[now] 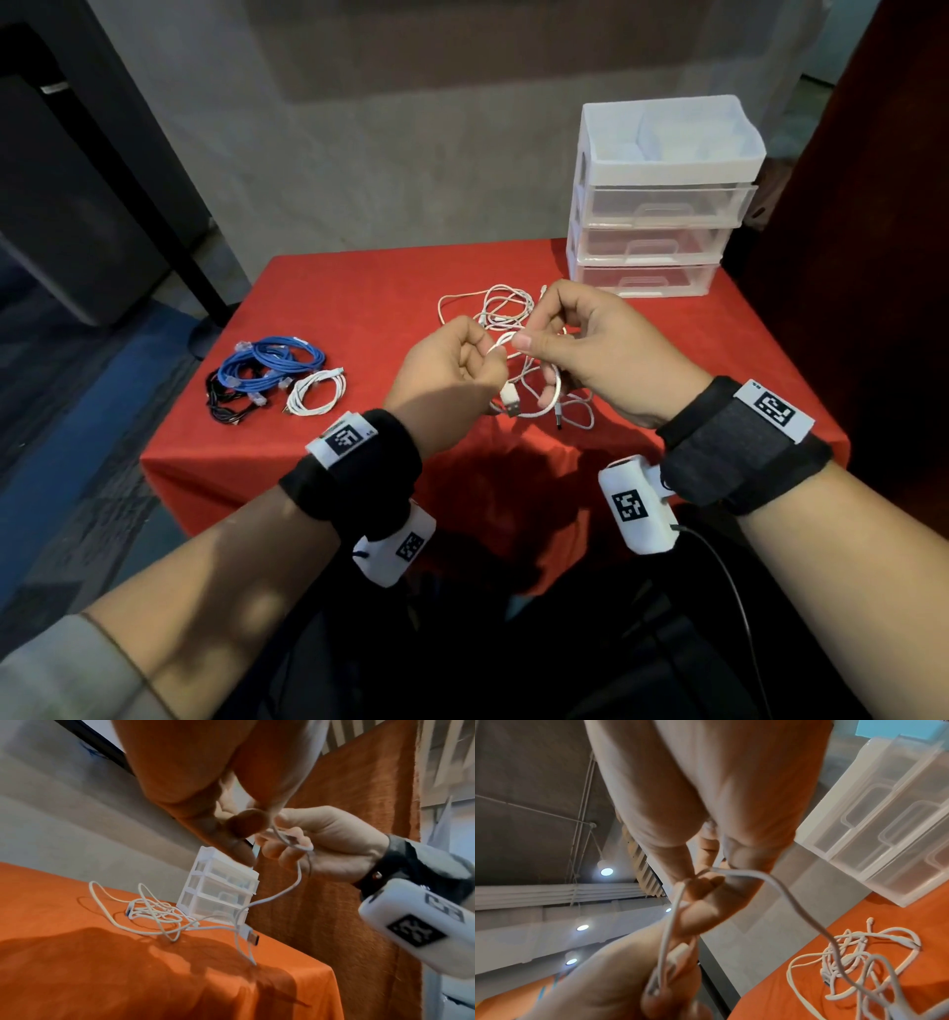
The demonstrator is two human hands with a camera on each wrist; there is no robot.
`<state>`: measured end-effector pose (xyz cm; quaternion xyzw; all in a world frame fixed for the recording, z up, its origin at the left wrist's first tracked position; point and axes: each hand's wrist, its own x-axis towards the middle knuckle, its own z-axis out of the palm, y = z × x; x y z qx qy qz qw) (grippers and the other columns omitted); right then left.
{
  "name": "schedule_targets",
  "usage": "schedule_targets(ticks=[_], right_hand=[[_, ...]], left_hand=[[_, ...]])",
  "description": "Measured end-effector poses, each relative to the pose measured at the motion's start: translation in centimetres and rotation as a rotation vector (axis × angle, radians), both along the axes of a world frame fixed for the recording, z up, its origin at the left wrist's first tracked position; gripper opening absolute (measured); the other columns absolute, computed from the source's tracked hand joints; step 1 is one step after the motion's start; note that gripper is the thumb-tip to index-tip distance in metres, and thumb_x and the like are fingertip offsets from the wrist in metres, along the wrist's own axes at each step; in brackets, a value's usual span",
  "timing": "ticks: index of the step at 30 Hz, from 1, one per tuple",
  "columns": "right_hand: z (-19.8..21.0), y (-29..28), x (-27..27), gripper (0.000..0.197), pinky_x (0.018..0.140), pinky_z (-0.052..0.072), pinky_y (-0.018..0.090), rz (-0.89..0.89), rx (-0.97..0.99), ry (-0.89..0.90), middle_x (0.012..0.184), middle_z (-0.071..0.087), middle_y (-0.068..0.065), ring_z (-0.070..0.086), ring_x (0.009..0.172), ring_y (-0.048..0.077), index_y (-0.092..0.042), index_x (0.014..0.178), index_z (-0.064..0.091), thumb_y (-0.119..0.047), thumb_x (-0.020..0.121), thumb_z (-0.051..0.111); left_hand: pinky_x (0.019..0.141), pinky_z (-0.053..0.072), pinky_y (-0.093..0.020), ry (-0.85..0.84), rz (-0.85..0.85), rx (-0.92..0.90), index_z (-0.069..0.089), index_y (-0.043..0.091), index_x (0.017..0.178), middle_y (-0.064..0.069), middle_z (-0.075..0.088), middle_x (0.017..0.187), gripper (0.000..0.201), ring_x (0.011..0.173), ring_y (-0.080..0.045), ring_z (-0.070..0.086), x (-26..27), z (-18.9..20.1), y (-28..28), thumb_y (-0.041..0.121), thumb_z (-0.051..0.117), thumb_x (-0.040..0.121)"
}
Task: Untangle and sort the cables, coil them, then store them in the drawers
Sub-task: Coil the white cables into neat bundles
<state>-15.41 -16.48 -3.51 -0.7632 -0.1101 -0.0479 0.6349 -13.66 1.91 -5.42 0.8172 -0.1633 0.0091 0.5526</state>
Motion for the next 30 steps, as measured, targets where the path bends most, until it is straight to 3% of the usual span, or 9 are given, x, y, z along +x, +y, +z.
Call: schedule_targets(ticks=[6, 9, 12, 15, 18, 21, 24, 26, 30], right_hand=[[-0.3, 0.5, -0.2, 0.021, 0.050, 0.044, 0.032, -0.024, -0.094, 0.019, 0.064, 0.050, 0.000, 0.046, 0.051, 0.012, -0.005, 0.084, 0.058, -0.014, 0.090, 0.076], [-0.9, 1.3, -0.3, 0.022, 0.050, 0.041, 0.033, -0.036, -0.033, 0.059, 0.068, 0.050, 0.009, 0.045, 0.055, 0.021, -0.004, 0.083, 0.057, -0.013, 0.090, 0.077], [-1.4, 1.8, -0.5, 0.022, 0.055, 0.040, 0.041, -0.019, 0.015, 0.084, 0.072, 0.055, 0.015, 0.047, 0.059, 0.026, -0.005, 0.083, 0.058, -0.012, 0.089, 0.077], [-1.5, 1.2, -0.5, 0.021, 0.056, 0.046, 0.045, -0.045, 0.029, 0.073, 0.071, 0.055, 0.016, 0.050, 0.049, 0.023, -0.008, 0.081, 0.058, -0.011, 0.089, 0.077], [-1.3, 0.0, -0.3, 0.020, 0.058, 0.048, 0.045, -0.061, 0.023, 0.040, 0.076, 0.054, 0.014, 0.048, 0.048, 0.016, -0.013, 0.080, 0.059, -0.012, 0.090, 0.076], [-1.1, -0.5, -0.3, 0.013, 0.056, 0.049, 0.036, 0.019, -0.009, 0.010, 0.076, 0.056, 0.002, 0.051, 0.053, 0.016, -0.010, 0.088, 0.060, -0.010, 0.093, 0.072], [-0.9, -0.4, -0.4, 0.011, 0.060, 0.046, 0.028, 0.071, -0.038, -0.031, 0.076, 0.054, -0.005, 0.051, 0.059, 0.016, -0.006, 0.091, 0.059, -0.008, 0.095, 0.069], [-0.9, -0.2, -0.4, 0.011, 0.063, 0.042, 0.027, 0.060, -0.057, -0.066, 0.077, 0.054, -0.006, 0.048, 0.063, 0.015, -0.008, 0.089, 0.060, -0.009, 0.096, 0.069], [-1.0, -0.2, -0.3, 0.012, 0.055, 0.047, 0.029, 0.056, 0.017, -0.035, 0.077, 0.054, -0.001, 0.049, 0.057, 0.018, -0.005, 0.090, 0.059, -0.009, 0.095, 0.069]], left_hand=[[0.060, 0.045, -0.040, -0.291, 0.035, 0.604, 0.042, 0.024, 0.099, -0.003, 0.063, 0.071, 0.009, 0.068, -0.035, 0.058, 0.0, 0.2, -0.3, 0.026, 0.050, 0.093], [0.061, 0.043, -0.038, -0.271, 0.060, 0.663, 0.041, 0.024, 0.106, -0.004, 0.064, 0.076, 0.015, 0.068, -0.034, 0.057, -0.2, 0.3, -0.6, 0.026, 0.049, 0.093], [0.062, 0.046, -0.035, -0.111, 0.082, 0.545, 0.046, 0.029, 0.096, 0.002, 0.064, 0.076, 0.007, 0.069, -0.025, 0.060, -0.3, -0.1, -0.4, 0.029, 0.051, 0.090], [0.065, 0.040, -0.029, -0.145, -0.010, 0.427, 0.056, 0.023, 0.083, 0.002, 0.060, 0.075, 0.009, 0.073, -0.022, 0.060, 0.1, -0.9, 0.1, 0.020, 0.059, 0.091], [0.079, 0.049, -0.034, 0.220, -0.172, -0.072, 0.066, 0.009, 0.090, -0.012, 0.068, 0.083, 0.013, 0.079, -0.020, 0.063, -0.1, -0.6, 0.7, 0.019, 0.064, 0.097], [0.091, 0.055, -0.040, 0.563, -0.278, -0.480, 0.063, 0.003, 0.095, -0.009, 0.067, 0.085, 0.021, 0.082, -0.020, 0.067, -0.6, 0.6, 1.0, 0.023, 0.056, 0.099], [0.073, 0.060, -0.027, 0.734, -0.261, -0.624, 0.065, 0.009, 0.084, -0.003, 0.059, 0.079, 0.027, 0.057, -0.006, 0.053, -0.9, 1.7, 1.1, 0.027, 0.054, 0.101], [0.058, 0.049, -0.022, 0.823, -0.310, -0.644, 0.062, 0.011, 0.083, 0.001, 0.054, 0.078, 0.026, 0.049, -0.003, 0.033, -1.2, 2.1, 1.2, 0.026, 0.051, 0.102], [0.049, 0.031, -0.019, 0.849, -0.403, -0.537, 0.057, 0.016, 0.089, 0.007, 0.031, 0.067, 0.024, 0.048, -0.005, 0.019, -1.7, 2.5, 1.4, 0.023, 0.041, 0.104]])
